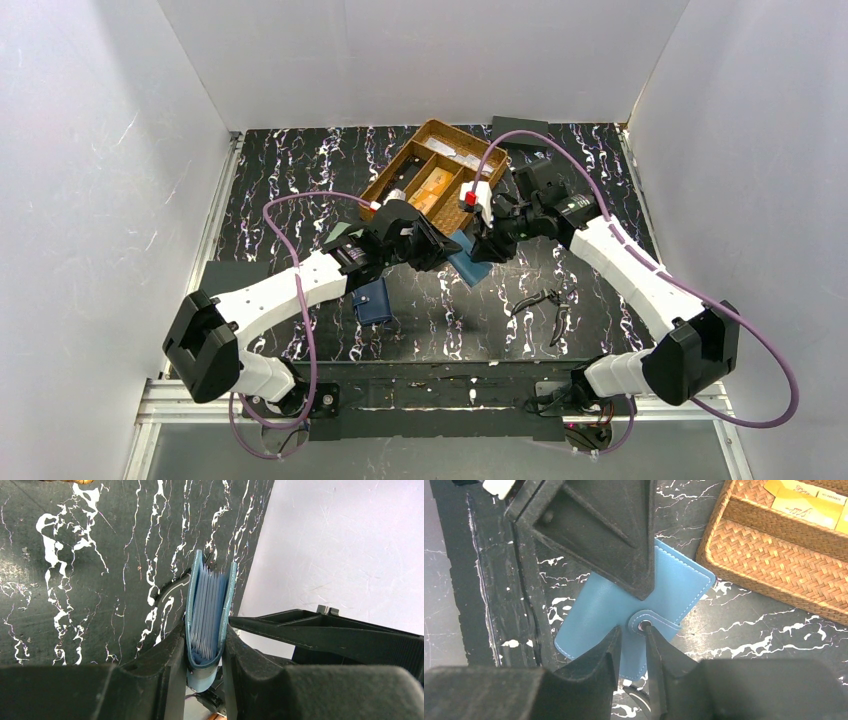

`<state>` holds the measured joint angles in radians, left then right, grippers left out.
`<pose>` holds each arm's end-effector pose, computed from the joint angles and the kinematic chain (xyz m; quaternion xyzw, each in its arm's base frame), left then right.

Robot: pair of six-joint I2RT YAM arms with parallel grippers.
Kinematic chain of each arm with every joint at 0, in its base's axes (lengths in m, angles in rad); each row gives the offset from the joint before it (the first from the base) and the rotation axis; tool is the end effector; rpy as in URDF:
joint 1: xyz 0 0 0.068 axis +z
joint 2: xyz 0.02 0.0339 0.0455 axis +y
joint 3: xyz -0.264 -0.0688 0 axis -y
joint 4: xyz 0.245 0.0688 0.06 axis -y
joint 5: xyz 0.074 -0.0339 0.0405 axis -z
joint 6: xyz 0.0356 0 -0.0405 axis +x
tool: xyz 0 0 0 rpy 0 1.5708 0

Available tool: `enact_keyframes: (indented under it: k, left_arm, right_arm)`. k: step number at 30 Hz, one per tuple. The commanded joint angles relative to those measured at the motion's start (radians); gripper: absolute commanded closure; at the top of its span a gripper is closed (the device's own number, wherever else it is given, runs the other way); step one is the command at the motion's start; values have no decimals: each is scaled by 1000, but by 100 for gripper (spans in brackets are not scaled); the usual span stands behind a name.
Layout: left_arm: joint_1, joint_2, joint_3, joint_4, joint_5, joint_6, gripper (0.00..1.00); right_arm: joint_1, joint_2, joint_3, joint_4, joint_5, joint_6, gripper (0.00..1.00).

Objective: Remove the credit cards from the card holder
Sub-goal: Open the card holder at the center of the board.

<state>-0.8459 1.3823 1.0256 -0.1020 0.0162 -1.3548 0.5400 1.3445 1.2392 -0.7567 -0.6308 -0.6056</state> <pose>0.2113 -0.2394 0.2950 -0.2096 0.8230 -0.4736 0.2331 0.2273 0.1607 0.3267 -0.5737 0.6909 0.2799 0.3393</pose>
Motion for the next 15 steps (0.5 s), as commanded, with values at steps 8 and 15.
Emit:
enact_keyframes:
  k: [8,15]
  left_arm:
    - [-9,-3,34,121,58,-47,100]
    - [-9,-10,24,125,56,-50,100]
  right_arm:
    - [24,37,44,71,16,27,68]
    - [26,29,40,84,63,41,99]
